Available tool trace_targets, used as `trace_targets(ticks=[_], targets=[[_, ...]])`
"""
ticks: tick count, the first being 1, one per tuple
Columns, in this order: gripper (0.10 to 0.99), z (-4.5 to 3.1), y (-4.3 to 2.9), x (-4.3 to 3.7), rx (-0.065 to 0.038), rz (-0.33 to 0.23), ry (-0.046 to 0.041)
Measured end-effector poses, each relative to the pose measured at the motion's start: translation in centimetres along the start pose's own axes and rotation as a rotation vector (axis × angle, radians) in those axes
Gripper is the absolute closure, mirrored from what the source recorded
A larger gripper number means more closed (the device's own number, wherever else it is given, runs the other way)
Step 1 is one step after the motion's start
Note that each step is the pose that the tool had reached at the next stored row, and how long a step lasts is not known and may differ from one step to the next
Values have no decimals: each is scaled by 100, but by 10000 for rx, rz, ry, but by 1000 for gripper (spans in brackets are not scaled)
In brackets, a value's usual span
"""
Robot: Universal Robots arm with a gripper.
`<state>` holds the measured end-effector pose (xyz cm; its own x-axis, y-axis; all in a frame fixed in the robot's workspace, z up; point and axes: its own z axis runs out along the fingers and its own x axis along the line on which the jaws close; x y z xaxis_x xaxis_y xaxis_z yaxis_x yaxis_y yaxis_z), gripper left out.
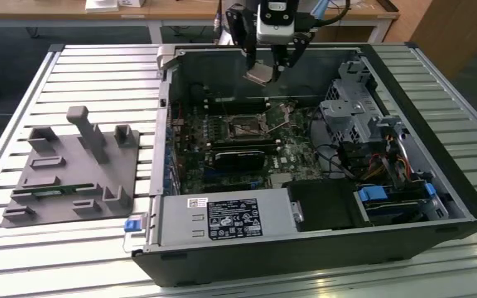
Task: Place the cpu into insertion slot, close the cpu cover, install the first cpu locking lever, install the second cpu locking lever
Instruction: 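Place the cpu into insertion slot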
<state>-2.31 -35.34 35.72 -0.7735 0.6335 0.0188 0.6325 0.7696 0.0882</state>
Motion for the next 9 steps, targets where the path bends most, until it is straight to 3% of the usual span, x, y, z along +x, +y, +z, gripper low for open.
trace_targets(ticks=[9], targets=[[549,24,-23,26,-17,1046,-97]])
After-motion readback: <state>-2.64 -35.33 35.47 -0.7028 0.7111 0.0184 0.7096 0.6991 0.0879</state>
